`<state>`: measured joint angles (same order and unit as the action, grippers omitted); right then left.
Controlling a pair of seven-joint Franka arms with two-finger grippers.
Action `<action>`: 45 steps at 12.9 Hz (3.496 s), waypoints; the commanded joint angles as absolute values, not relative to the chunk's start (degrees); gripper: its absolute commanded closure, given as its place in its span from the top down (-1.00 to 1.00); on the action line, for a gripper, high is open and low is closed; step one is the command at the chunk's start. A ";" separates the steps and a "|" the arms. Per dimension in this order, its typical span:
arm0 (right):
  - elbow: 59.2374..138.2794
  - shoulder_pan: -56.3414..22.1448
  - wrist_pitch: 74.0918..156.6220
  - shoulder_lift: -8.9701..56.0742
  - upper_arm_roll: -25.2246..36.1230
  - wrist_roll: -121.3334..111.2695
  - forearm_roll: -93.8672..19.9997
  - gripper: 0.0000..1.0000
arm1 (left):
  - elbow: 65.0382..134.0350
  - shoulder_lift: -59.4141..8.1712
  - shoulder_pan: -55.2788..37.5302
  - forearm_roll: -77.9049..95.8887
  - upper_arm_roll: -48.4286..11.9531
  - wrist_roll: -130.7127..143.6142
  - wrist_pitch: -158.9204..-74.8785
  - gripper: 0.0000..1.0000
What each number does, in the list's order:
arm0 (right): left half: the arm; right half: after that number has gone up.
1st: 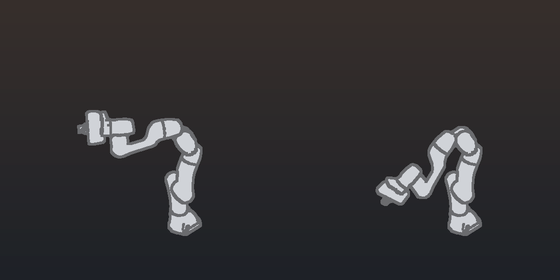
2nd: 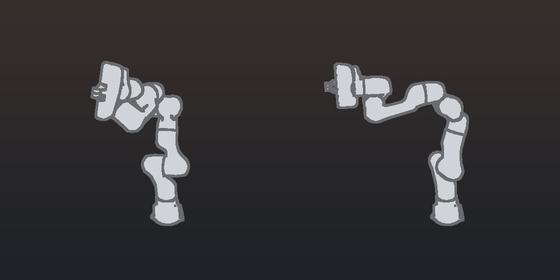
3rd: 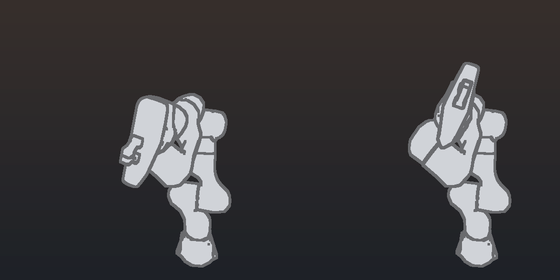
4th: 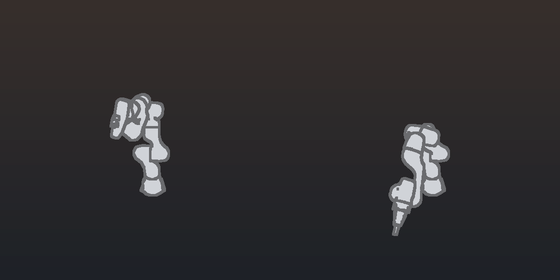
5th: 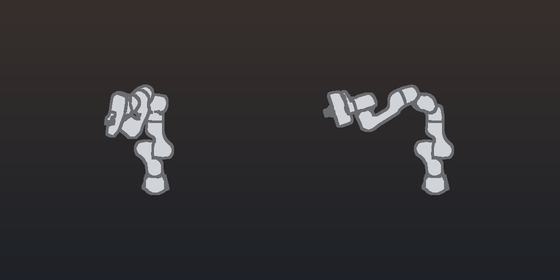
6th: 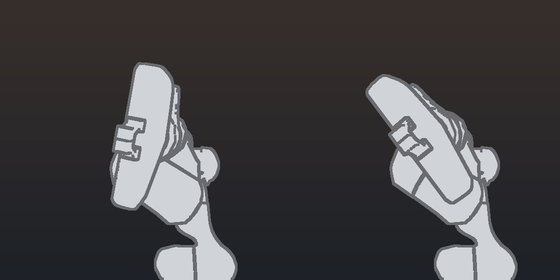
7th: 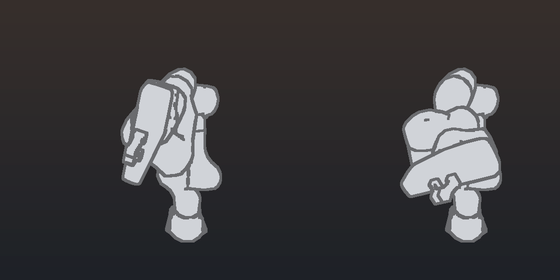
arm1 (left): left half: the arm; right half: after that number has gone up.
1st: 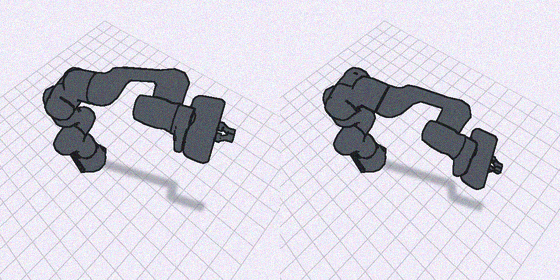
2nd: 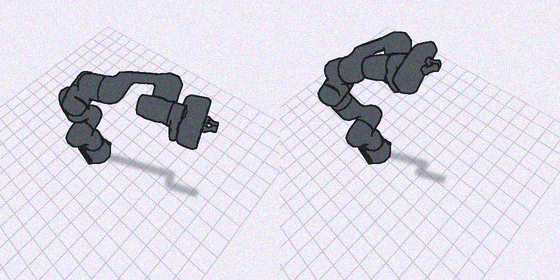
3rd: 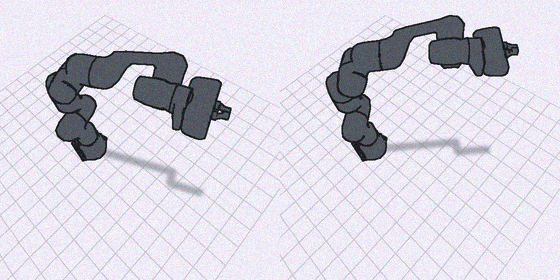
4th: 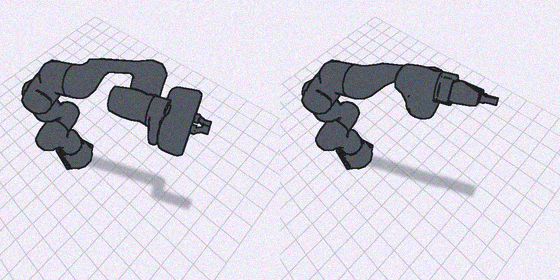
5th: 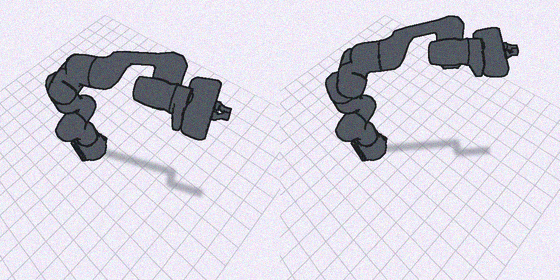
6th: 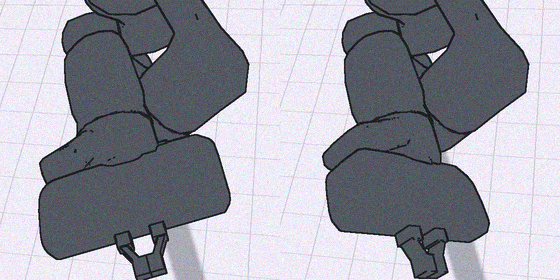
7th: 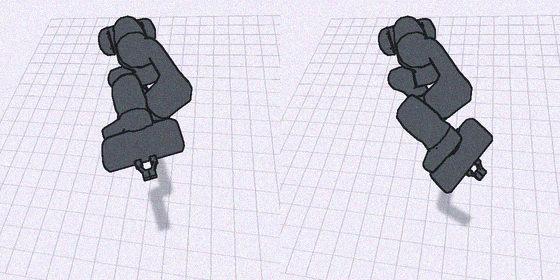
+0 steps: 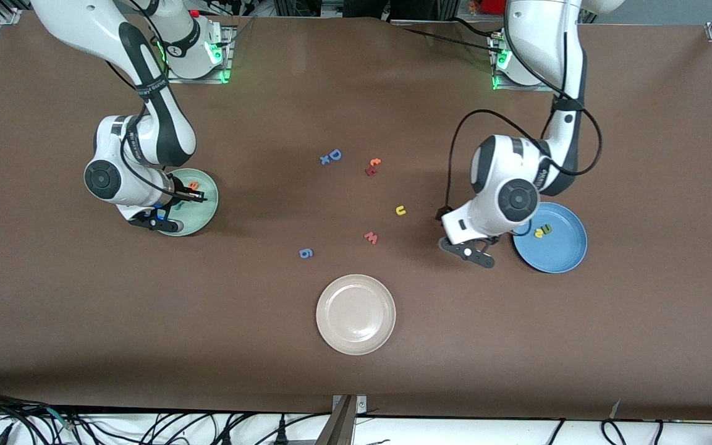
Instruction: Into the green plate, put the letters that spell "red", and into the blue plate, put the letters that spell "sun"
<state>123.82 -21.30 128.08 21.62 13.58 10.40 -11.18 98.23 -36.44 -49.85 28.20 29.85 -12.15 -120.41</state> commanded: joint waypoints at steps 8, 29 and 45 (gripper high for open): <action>110.69 -21.62 116.50 21.09 13.01 9.23 -11.87 1.00 | 95.98 -40.60 -51.68 29.36 22.50 37.42 -131.04 1.00; 101.69 2.90 93.26 -6.24 -6.07 8.44 1.85 1.00 | 100.02 -41.31 -54.49 24.87 19.95 40.17 -130.60 0.04; 97.12 0.17 89.38 -3.43 -1.14 7.91 1.23 1.00 | 99.23 -35.69 -49.85 25.84 29.08 11.39 -119.54 -0.99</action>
